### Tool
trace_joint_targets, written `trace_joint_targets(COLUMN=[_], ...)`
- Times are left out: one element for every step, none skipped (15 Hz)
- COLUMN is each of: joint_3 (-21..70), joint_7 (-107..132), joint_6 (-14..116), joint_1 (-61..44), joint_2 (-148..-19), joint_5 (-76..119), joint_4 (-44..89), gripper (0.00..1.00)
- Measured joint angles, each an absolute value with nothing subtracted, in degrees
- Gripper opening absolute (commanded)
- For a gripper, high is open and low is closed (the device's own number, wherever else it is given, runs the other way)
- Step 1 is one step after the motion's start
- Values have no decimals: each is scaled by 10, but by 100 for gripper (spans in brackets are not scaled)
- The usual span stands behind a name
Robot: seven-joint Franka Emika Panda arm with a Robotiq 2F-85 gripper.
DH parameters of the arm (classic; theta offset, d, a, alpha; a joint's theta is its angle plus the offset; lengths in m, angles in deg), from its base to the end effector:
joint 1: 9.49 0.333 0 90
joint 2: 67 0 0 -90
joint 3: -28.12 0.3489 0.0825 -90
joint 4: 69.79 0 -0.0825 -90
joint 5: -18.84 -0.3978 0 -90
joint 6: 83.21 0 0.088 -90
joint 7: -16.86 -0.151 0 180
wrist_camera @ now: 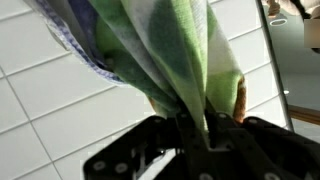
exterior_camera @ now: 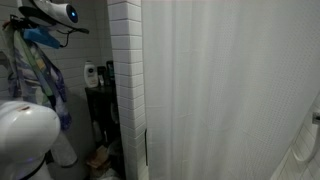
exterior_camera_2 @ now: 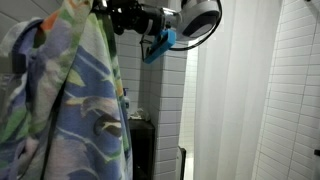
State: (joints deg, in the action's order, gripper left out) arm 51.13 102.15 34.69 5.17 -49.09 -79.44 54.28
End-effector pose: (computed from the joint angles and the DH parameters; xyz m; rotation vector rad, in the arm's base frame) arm 0.3500 0.4163 0.6050 -1.3807 -1.0945 -0.8002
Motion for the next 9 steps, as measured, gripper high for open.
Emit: trace_joint_targets(joint_3=[511,511,511,511,510,509,508,508,507], joint_7=[1024,1027,1028,1029,1030,1030,1031,1032,1032], joint_6=[349,352,357,362,366,370,372,373,375], joint_1=[52,52,52,52,52,52,52,52,52], joint_2=[-498,-505,-511,-517,-523,-528,-533,-538,-543], joint_5=[-794,-794,-794,-794,-794,-794,-794,-794,-794], joint_4=[536,529,522,517,512,507,504,500,497], gripper=[4,4,4,4,4,4,4,4,4])
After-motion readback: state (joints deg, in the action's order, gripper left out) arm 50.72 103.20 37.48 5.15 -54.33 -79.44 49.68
